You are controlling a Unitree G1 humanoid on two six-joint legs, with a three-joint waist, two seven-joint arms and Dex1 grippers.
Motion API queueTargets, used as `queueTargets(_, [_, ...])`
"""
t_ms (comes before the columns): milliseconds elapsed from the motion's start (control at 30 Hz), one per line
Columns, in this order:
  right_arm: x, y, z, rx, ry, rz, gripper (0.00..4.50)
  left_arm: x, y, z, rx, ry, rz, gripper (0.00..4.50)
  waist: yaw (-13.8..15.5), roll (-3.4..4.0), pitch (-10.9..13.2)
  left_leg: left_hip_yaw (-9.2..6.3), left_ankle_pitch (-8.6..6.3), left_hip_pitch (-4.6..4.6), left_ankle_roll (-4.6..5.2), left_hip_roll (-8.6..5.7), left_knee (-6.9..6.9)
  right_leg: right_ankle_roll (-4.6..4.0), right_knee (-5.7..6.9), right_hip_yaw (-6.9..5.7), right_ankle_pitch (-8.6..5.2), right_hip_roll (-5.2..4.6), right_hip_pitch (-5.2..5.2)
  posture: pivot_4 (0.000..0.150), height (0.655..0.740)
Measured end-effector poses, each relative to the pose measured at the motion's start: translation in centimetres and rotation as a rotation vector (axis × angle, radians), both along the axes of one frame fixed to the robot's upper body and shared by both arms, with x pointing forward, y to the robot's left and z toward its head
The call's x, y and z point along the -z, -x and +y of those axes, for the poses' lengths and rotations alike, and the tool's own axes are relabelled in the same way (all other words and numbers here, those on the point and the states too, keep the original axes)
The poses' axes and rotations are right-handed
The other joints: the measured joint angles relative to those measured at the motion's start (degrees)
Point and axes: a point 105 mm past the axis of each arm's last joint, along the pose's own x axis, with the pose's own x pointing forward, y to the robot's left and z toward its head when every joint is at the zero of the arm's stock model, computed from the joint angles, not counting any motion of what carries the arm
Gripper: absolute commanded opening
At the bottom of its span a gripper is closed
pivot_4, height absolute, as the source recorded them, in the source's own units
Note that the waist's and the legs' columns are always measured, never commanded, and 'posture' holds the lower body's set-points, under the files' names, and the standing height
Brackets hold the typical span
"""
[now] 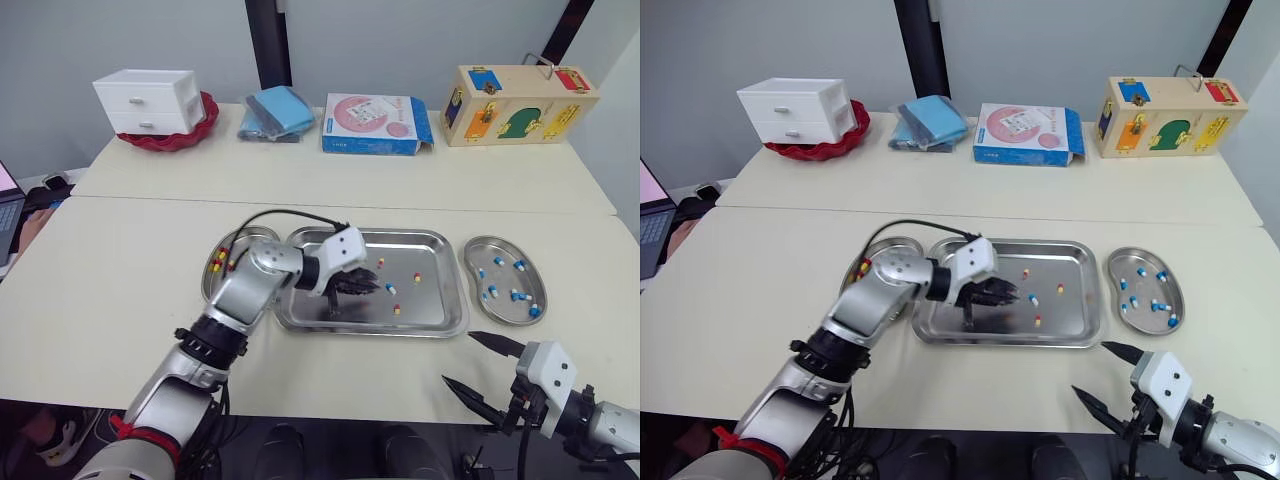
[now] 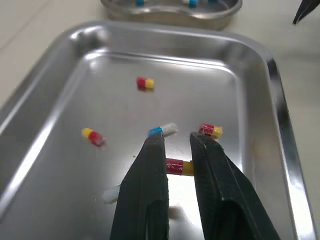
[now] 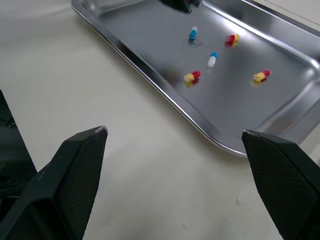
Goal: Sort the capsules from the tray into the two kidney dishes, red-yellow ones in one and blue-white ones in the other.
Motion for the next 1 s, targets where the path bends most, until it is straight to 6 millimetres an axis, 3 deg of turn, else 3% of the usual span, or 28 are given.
queueTargets(200, [-0.4,-0.4,2.0,-0.114,-0.025,-0.023,4.5,-0.5,1.5,4.8,-0.168,0.021,0.075,0.39,0.1,-0.02,0.0,-0.02,0.0,0.01,0.0,0.0,0.04,0.0,0.02,-0.01,0.0,-0.01,0.01,0.15,0.74])
queueTargets(367, [-0.6,-0.9,4.1,-0.222,-0.067,-0.049,4.5,-2.5,1.7,9.6,-0.385,0.098,0.087,0.39,0.3,-0.06,0.0,-0.05,0.0,0.01,0.0,0.0,0.04,0.0,0.02,-0.05,0.0,-0.01,0.02,0.15,0.74])
queueTargets(533, [-0.5,-1.7,5.7,-0.3,-0.106,-0.061,4.5,-1.3,2.4,13.6,-0.558,0.108,0.153,0.39,0.1,-0.08,0.0,-0.04,0.0,0.02,0.0,0.03,0.03,0.0,0.08,-0.04,0.0,-0.01,-0.06,0.15,0.74])
queueTargets(767, [-1.0,-2.6,7.2,-0.341,-0.136,-0.09,4.5,-0.8,1.5,16.9,-0.746,0.122,0.117,0.39,0.4,-0.11,0.1,-0.06,0.0,0.0,0.0,0.02,0.05,0.0,0.13,-0.06,0.0,-0.02,-0.07,0.15,0.74])
queueTargets(1000, [-1.1,-2.9,7.5,-0.338,-0.141,-0.085,4.5,-0.1,1.4,17.7,-0.798,0.127,0.109,0.39,0.2,-0.14,0.1,-0.05,0.0,-0.01,-0.01,0.03,0.04,-0.01,0.22,-0.05,0.0,-0.02,-0.14,0.15,0.74])
